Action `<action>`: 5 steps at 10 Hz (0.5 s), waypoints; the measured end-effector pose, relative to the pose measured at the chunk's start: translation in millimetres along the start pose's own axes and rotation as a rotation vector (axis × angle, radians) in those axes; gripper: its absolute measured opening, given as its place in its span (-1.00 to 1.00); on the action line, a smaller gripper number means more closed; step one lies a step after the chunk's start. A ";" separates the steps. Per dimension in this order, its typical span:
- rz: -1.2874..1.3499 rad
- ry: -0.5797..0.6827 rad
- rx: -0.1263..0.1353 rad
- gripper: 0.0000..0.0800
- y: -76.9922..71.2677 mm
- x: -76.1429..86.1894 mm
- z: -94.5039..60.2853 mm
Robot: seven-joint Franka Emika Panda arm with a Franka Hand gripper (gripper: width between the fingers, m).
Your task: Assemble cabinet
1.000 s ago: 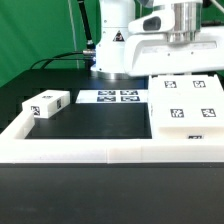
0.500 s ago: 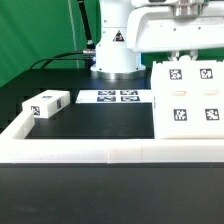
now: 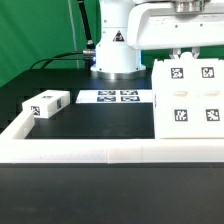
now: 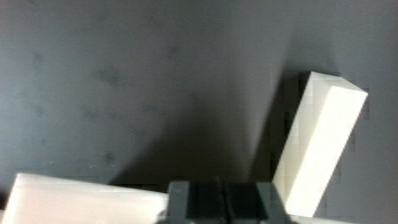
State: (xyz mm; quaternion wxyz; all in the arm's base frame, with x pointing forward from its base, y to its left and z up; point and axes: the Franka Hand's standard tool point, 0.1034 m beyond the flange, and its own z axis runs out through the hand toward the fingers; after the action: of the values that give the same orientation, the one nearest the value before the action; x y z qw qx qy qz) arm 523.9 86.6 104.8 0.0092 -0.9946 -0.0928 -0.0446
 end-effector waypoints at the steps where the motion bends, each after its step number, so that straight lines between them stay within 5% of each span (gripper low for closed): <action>1: -0.006 -0.020 0.000 -0.99 1.8 5.1 -7.0; 5: -0.009 -0.054 0.001 -0.99 4.3 21.3 -26.1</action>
Offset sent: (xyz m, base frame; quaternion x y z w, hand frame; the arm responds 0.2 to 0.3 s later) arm 0.0141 -0.0009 0.0240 -0.0047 -0.0378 -0.0034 0.9993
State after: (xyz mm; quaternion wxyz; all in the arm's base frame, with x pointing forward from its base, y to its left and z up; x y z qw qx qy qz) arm 543.3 85.6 132.7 0.0070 -0.9950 -0.0977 -0.0176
